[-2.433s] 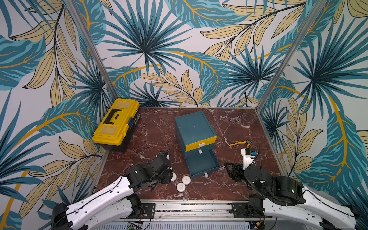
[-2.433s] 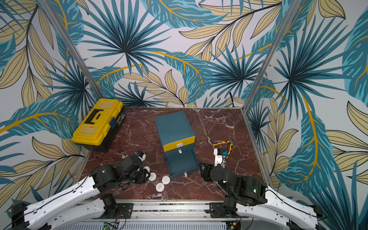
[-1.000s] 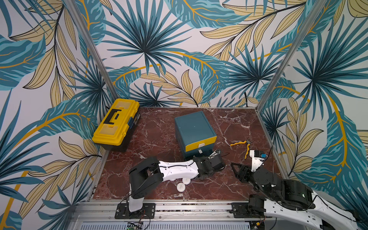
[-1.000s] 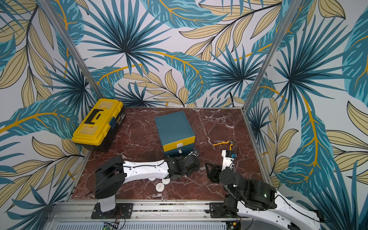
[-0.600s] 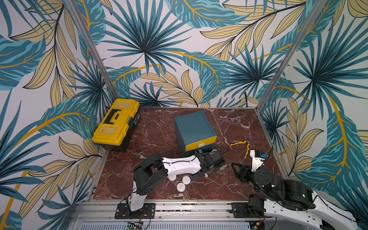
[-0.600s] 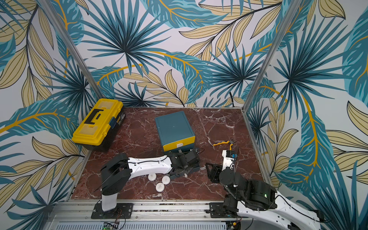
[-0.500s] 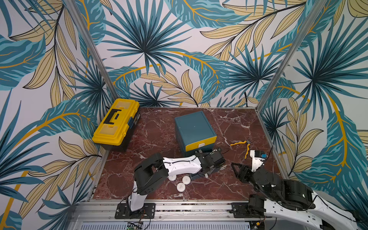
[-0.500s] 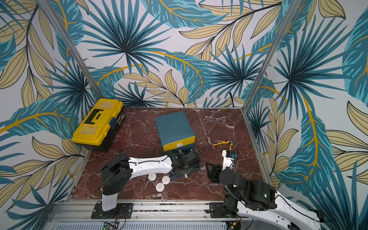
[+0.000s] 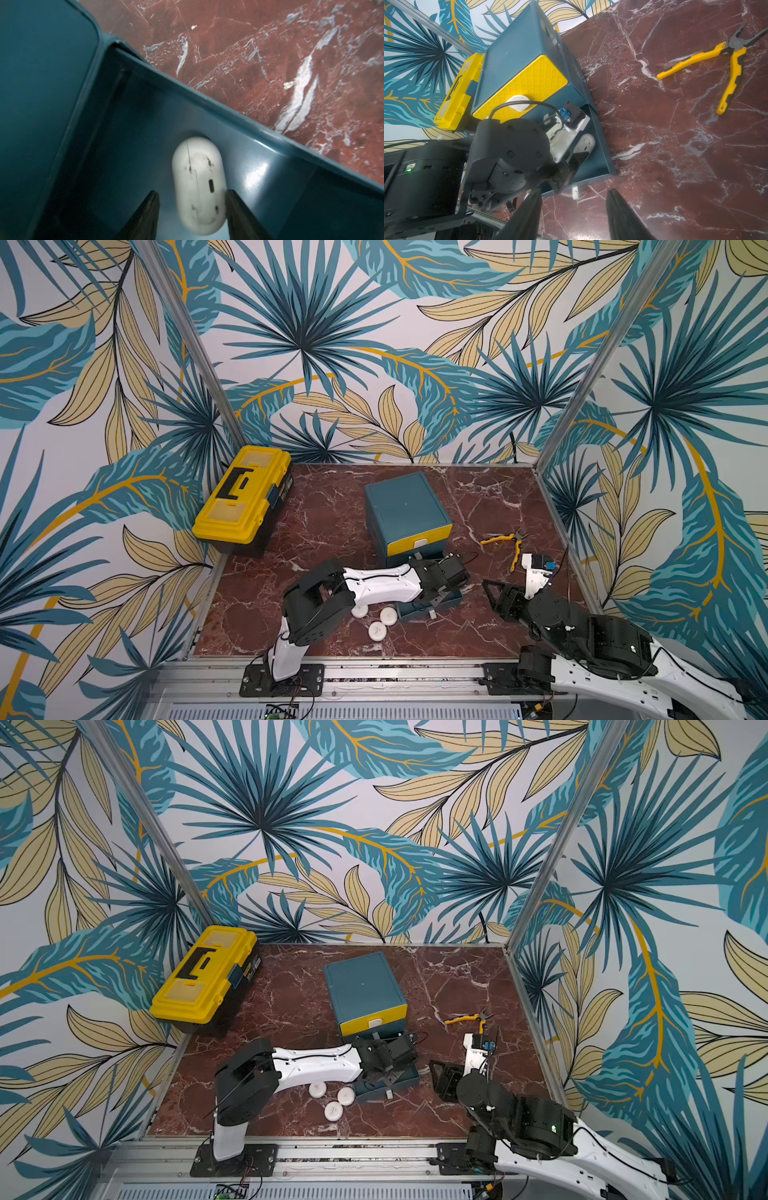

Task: Put the bluetooth earphones in the drawer according to color
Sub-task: Place the bluetooth earphone in the drawer, then pick up the Bluetooth earphone from the center of the board.

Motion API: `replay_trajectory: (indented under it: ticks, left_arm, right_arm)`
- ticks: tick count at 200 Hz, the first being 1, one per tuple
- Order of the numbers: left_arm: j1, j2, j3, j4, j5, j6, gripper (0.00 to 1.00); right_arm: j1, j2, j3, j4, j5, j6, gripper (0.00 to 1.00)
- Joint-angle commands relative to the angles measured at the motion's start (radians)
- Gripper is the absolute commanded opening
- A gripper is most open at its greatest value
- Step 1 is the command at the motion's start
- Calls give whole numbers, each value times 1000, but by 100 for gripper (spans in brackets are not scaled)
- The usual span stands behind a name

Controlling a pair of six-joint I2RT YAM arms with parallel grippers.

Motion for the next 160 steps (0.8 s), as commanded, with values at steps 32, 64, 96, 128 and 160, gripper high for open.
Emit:
replay_trajectory:
  ticks: [32,64,96,128,160]
  left_arm:
    - [8,-61,80,-46,-51,44,60]
    - [5,-186,94,-67,-99,63,60]
    - [-17,-351,97,-145,-148,54,61]
    - [-55,-511,34,-317,-207,-57,62]
    - [-58,-694,-115,-579,-231,-284,65]
  right_arm:
    - [3,-7,-21,-24,18,10,56]
    - [3,1,-17,-24,13,3,56]
    - [4,12,-17,-19,14,6,56]
    - [3,19,-15,-14,14,3,56]
    - [4,16,-11,-12,14,3,56]
